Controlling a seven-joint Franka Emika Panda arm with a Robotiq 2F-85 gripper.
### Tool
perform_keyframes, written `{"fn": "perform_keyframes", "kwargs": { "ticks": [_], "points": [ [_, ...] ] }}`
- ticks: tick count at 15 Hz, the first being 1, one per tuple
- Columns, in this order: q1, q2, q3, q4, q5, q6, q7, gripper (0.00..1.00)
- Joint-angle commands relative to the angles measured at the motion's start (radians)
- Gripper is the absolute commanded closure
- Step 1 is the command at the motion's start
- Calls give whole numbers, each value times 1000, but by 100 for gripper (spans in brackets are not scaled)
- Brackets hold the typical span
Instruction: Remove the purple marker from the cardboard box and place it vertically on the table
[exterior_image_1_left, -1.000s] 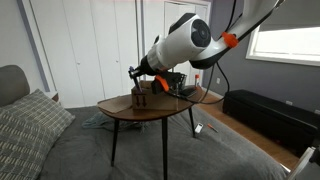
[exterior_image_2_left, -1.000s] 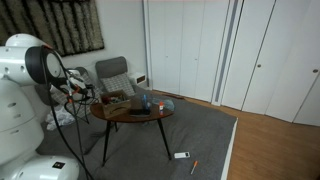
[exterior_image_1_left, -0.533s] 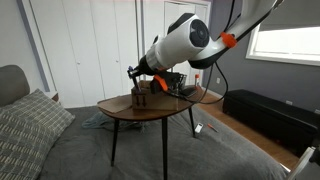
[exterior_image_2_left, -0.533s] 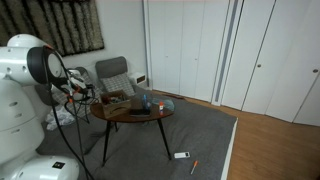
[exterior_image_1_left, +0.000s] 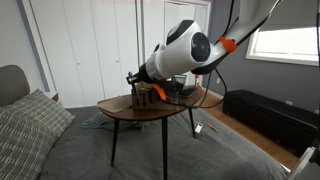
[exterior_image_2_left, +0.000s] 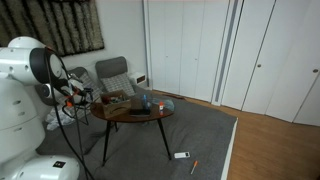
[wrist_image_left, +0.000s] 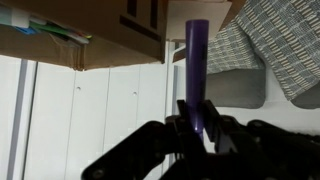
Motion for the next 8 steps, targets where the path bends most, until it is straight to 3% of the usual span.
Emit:
{"fn": "perform_keyframes", "kwargs": {
  "ticks": [1, 8],
  "points": [
    [-14, 7, 49, -42, -97, -112, 136, 95],
    [0, 56, 110, -112, -207, -330, 250, 95]
  ]
}}
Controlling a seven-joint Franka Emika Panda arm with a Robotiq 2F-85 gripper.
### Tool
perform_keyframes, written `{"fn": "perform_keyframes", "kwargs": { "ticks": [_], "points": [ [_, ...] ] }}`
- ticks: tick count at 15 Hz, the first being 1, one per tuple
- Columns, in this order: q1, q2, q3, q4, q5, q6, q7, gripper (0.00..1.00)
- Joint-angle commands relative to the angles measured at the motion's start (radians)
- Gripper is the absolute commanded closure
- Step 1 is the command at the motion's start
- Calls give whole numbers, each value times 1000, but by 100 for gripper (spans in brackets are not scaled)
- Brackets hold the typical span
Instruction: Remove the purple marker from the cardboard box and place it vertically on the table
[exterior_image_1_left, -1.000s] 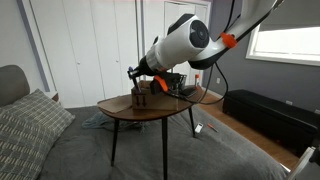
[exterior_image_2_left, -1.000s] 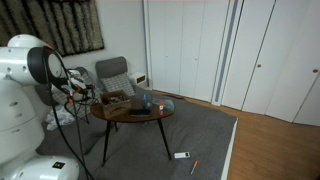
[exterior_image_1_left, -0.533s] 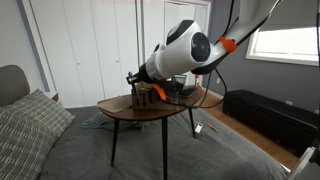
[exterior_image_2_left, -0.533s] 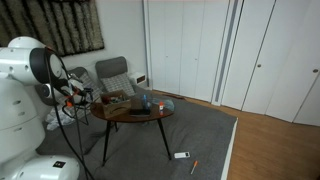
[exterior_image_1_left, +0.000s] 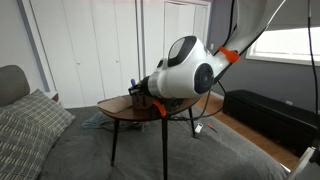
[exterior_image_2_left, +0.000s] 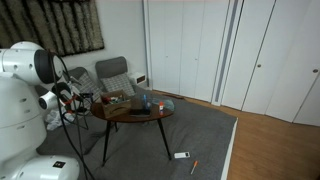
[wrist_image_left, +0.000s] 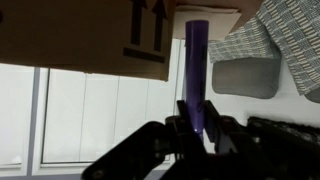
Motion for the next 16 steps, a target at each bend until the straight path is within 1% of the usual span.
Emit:
{"fn": "perform_keyframes", "kwargs": {
  "ticks": [1, 4, 7, 16],
  "points": [
    [1, 19, 32, -40, -86, -115, 94, 95],
    [-2, 44, 45, -58, -132, -175, 147, 95],
    [-7, 70, 50, -68, -185, -207, 207, 95],
    [-29, 113, 50, -72, -244, -204, 331, 95]
  ]
}}
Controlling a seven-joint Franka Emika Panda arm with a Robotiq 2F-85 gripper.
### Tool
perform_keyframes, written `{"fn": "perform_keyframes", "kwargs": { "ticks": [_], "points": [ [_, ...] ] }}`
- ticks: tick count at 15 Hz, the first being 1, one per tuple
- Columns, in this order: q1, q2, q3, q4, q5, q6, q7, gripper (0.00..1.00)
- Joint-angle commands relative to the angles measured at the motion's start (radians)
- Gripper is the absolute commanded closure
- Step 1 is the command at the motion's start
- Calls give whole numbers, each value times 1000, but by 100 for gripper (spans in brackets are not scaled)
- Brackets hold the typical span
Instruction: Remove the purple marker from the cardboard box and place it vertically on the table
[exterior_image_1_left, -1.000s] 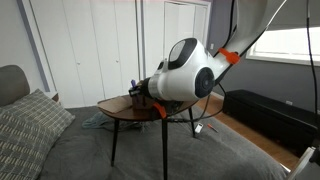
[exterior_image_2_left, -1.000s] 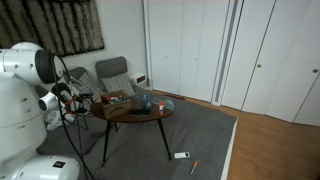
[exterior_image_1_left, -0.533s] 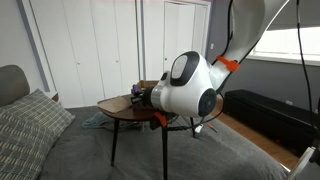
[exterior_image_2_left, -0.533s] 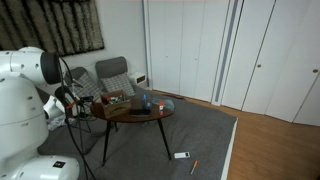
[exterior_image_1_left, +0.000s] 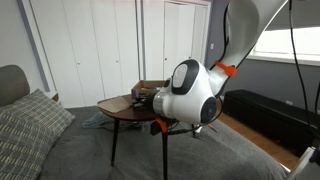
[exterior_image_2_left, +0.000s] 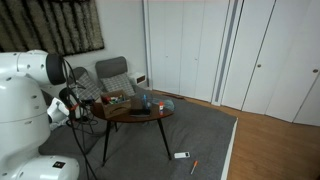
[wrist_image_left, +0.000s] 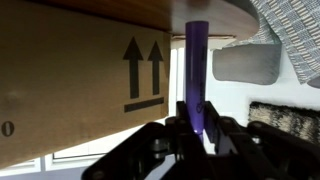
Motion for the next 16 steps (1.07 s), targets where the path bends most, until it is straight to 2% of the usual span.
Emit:
{"fn": "perform_keyframes", "kwargs": {
  "ticks": [1, 2, 3, 4, 12, 16],
  "points": [
    [-20, 11, 13, -6, -50, -9, 65, 95],
    [-24, 14, 12, -6, -52, -3, 70, 90],
    [-26, 15, 12, -6, -56, -1, 73, 56],
    [-26, 17, 12, -6, -62, -3, 77, 55],
    [-33, -7, 19, -11, -67, 35, 70, 0],
    [-46, -65, 29, -9, -20, 150, 38, 0]
  ]
}}
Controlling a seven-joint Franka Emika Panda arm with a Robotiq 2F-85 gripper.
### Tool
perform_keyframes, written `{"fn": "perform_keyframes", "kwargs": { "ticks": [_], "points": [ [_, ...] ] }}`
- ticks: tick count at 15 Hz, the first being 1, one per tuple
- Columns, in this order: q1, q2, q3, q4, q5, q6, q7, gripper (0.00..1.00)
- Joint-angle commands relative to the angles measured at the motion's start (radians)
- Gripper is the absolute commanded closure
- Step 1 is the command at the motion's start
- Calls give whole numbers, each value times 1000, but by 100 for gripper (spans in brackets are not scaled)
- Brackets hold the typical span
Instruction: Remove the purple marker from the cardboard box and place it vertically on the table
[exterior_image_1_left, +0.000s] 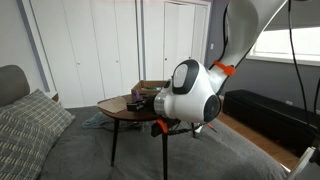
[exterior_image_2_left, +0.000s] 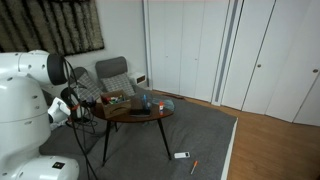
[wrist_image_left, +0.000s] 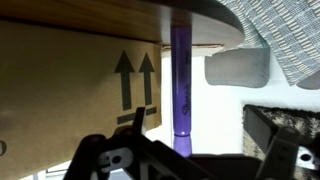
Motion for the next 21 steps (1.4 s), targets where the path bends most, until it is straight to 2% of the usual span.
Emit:
{"fn": "perform_keyframes", "kwargs": {
  "ticks": [1, 4, 7, 13, 15, 21],
  "points": [
    [-28, -84, 17, -11, 36, 122, -21, 0],
    [-32, -144, 5, -11, 127, 199, -100, 0],
    [-39, -211, -7, -11, 265, 314, -228, 0],
    [-47, -419, -69, -60, 666, 541, -604, 0],
    [-44, -492, -97, -92, 817, 556, -742, 0],
    [-39, -699, -188, -204, 1251, 487, -1121, 0]
  ]
}}
